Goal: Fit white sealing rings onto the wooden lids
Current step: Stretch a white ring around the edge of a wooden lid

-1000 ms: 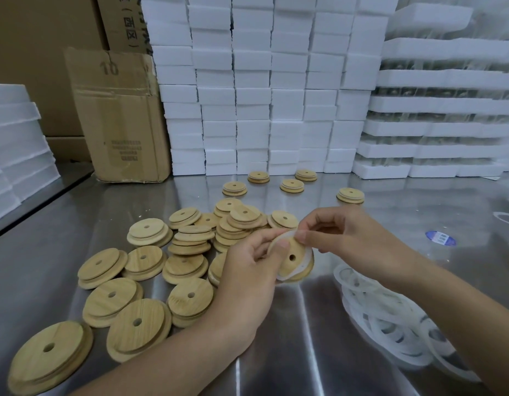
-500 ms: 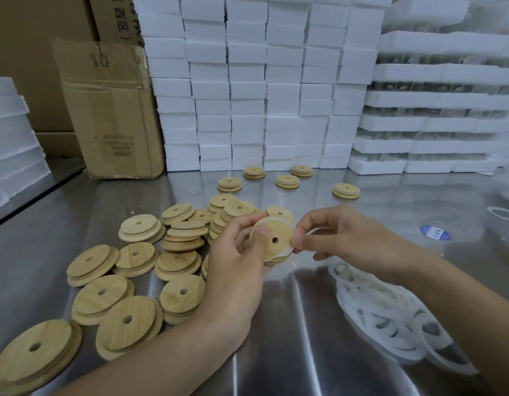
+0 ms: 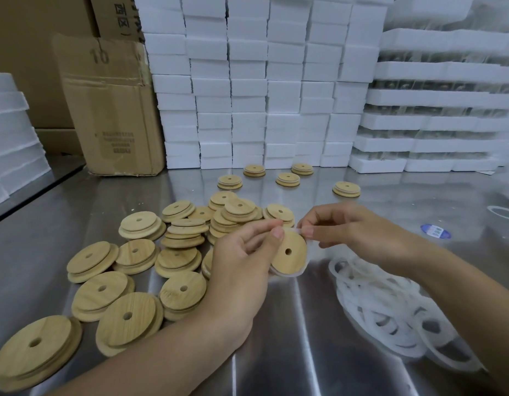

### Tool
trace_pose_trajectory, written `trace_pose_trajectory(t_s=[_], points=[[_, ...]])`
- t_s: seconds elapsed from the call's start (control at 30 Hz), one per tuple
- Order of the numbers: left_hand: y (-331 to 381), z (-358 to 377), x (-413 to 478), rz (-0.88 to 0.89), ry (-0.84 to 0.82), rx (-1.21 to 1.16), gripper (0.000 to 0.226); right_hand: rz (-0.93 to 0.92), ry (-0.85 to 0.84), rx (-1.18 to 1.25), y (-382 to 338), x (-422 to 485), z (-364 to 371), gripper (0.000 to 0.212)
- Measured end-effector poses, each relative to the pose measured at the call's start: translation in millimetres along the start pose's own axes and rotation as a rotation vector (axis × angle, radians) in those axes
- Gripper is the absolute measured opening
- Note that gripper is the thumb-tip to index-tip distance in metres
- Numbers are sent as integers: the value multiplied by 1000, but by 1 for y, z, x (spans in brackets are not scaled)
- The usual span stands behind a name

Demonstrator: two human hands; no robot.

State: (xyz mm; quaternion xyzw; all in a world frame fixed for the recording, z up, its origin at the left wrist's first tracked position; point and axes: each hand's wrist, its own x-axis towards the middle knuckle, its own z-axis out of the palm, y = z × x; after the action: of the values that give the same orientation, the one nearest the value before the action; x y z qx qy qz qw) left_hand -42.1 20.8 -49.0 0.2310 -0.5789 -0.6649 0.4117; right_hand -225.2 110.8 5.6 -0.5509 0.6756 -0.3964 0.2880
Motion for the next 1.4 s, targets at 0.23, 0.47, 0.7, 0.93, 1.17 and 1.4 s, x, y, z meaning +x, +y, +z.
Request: trace_pose_trajectory(t_s=[0.23,0.47,0.7,0.93,1.17,1.4], points=[[3,-2,1,7,72,-49,12,-17,19,2,1,1,9,16],[3,-2,0,-9,-53,59,17,-135,56,1,0,1,14,10],[0,-1,2,11,-46,37,14,-94,49,-58,6,3,1,15],[3,-2,2,20,58,-20,11,-55,21,25,1,1,4,13],[3,-2,1,6,-32,17,26,7,64,105,2,1,5,15],[2,-3,2,4,-59,8,23,127,75,251,4,4,6,14]])
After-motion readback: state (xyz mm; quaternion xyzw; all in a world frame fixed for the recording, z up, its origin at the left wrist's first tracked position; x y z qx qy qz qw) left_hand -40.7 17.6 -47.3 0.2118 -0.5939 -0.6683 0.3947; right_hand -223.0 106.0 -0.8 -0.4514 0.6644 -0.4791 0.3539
